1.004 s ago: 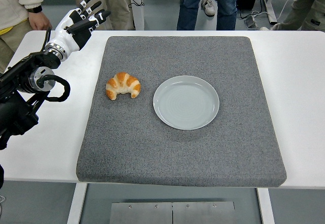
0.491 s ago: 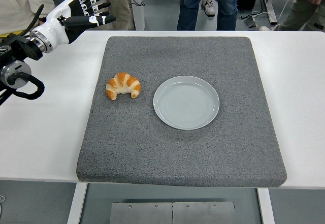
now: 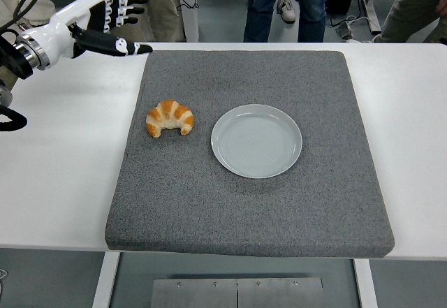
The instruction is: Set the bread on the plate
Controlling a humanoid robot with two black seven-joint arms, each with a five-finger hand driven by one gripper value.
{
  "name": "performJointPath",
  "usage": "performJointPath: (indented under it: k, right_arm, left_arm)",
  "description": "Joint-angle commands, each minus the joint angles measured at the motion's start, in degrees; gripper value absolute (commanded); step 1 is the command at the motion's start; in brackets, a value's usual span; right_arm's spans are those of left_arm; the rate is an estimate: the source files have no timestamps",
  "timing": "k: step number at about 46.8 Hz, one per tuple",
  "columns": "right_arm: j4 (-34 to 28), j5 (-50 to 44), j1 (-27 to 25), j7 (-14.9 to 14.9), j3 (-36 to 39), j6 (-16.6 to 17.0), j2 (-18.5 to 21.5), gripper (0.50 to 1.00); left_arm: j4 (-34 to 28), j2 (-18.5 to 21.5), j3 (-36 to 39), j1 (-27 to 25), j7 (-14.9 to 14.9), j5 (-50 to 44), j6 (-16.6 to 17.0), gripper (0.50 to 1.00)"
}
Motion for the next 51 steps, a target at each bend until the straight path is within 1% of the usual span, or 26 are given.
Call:
performJointPath:
  k: [1, 6, 11, 14, 18, 23, 28, 33, 38, 42, 47, 51]
  right_arm:
    - [0.00, 0.00, 0.01, 0.03, 0.00, 0.01, 0.00, 1.000]
    - [0.00, 0.00, 0.01, 0.03, 0.00, 0.01, 0.00, 1.000]
    - [0.00, 0.00, 0.01, 0.03, 0.00, 0.01, 0.00, 1.000]
    - [0.00, 0.00, 0.01, 0.03, 0.00, 0.01, 0.00, 1.000]
    - [0.00, 0.00, 0.01, 0.03, 0.00, 0.01, 0.00, 1.000]
    - [0.00, 0.00, 0.01, 0.03, 0.00, 0.01, 0.00, 1.000]
    - [0.00, 0.00, 0.01, 0.03, 0.00, 0.01, 0.00, 1.000]
    - [0.00, 0.00, 0.01, 0.03, 0.00, 0.01, 0.00, 1.000]
    - [0.00, 0.00, 0.01, 0.03, 0.00, 0.01, 0.00, 1.000]
    - [0.00, 0.00, 0.01, 0.03, 0.00, 0.01, 0.00, 1.000]
    - [0.00, 0.00, 0.01, 0.03, 0.00, 0.01, 0.00, 1.000]
    - [0.00, 0.00, 0.01, 0.03, 0.00, 0.01, 0.00, 1.000]
  left_arm:
    - [-1.80, 0.88, 0.05, 0.22, 0.29, 7.15, 1.05, 0.971]
    - [-2.77, 1.41, 0.05, 0.49, 0.55, 17.79, 2.89, 0.971]
    - [-3.21, 1.76, 0.05, 0.57, 1.52, 24.21, 3.16, 0.971]
    - [-4.00, 1.93, 0.14, 0.57, 2.31, 25.45, 3.16, 0.971]
    - [-5.49, 3.07, 1.01, 0.57, 4.24, 25.54, 2.63, 0.972]
    - [-6.72, 3.69, 4.27, 0.13, 4.59, 25.80, 2.46, 0.971]
    - [-7.16, 3.43, 4.88, 0.40, 4.33, 25.89, 2.02, 0.971]
    - [-7.25, 2.82, 6.11, 0.49, 4.33, 26.68, 1.49, 0.966]
    - [-6.81, 1.06, 8.31, 0.57, 4.42, 30.37, 1.58, 0.965]
    - [-5.85, 0.09, 8.58, 1.80, 4.33, 34.32, 1.84, 0.960]
    - [-3.92, -2.02, 8.75, 2.51, 4.07, 43.19, 3.33, 0.957]
    - [-3.30, -2.72, 9.80, 2.68, 4.15, 46.10, 5.09, 0.957]
